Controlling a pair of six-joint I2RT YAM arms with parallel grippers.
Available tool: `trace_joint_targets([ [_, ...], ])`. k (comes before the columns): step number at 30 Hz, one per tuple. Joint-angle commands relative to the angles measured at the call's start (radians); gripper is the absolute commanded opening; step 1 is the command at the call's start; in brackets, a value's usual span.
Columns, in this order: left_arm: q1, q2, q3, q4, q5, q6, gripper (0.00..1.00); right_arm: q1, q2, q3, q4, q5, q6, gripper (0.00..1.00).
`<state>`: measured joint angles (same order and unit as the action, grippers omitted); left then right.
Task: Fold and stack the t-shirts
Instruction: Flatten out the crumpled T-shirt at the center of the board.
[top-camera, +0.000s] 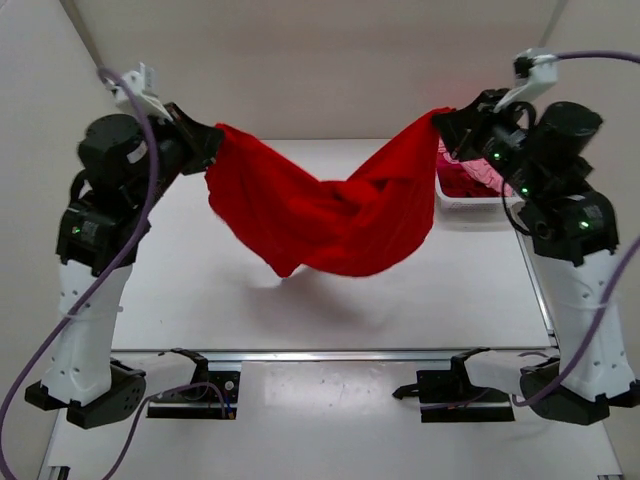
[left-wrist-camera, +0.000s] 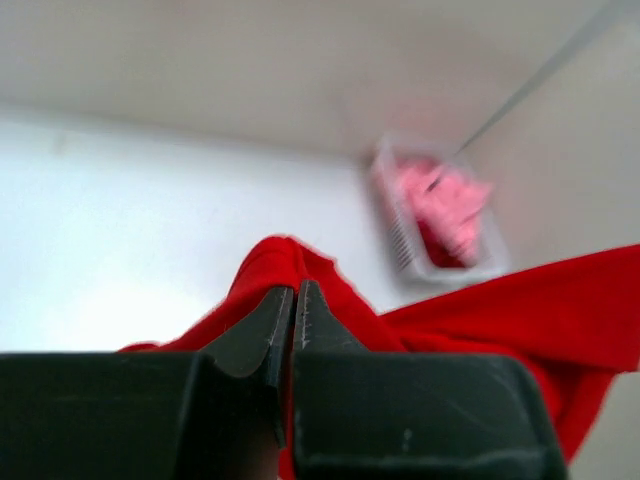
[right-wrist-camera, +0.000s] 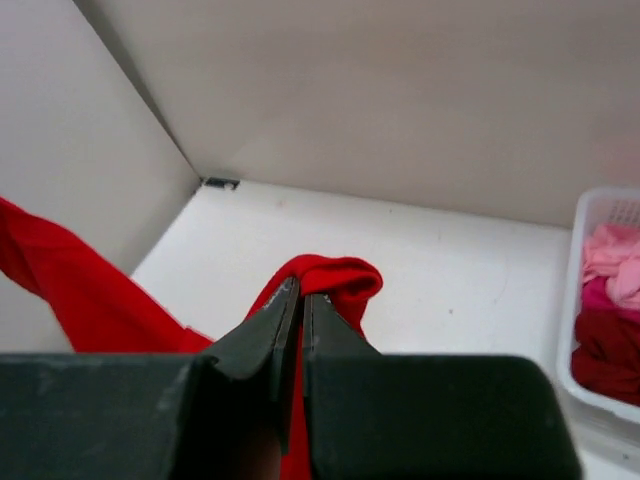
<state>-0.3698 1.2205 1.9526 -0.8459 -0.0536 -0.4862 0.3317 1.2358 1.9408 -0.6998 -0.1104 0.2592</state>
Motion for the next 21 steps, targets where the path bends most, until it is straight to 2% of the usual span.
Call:
trace_joint_targets([
  [1,0.044,0.037,-0.237,-0.05,-0.01,0.003,0.03,-0.063,0.053,-0.228,0.049,-0.112,0.02,0.0],
  [4,0.078,0.077,-0.41,-0.016,0.052,-0.038,0.02,-0.14,0.089,-0.446,0.181,-0.201,0.066,0.0],
  [7,0.104,0.181,-0.477,0.022,0.047,-0.054,0.0,-0.209,0.209,-0.525,0.281,-0.253,0.078,0.0],
  [9,0.114,0.279,-0.451,0.05,0.015,-0.046,0.02,-0.233,0.298,-0.523,0.354,-0.236,0.077,0.03],
  [11,0.138,0.429,-0.324,0.047,-0.029,-0.029,0.05,-0.253,0.4,-0.455,0.362,-0.232,0.086,0.15],
  [13,0.17,0.526,-0.196,0.031,0.01,-0.038,0.14,-0.27,0.445,-0.389,0.329,-0.225,0.095,0.22],
  [14,0.186,0.562,-0.119,0.031,0.047,-0.043,0.24,-0.278,0.453,-0.347,0.319,-0.229,0.097,0.29],
  [16,0.195,0.594,-0.04,0.03,0.064,-0.051,0.59,-0.264,0.435,-0.329,0.289,-0.23,0.081,0.36],
  [18,0.21,0.564,-0.038,0.019,0.095,-0.051,0.73,-0.238,0.368,-0.367,0.249,-0.218,0.06,0.4],
  [20,0.215,0.471,-0.217,0.028,0.095,-0.04,0.75,-0.238,0.276,-0.483,0.262,-0.245,0.07,0.39],
  [21,0.216,0.402,-0.341,0.028,0.109,-0.046,0.73,-0.249,0.199,-0.582,0.269,-0.273,0.093,0.35],
])
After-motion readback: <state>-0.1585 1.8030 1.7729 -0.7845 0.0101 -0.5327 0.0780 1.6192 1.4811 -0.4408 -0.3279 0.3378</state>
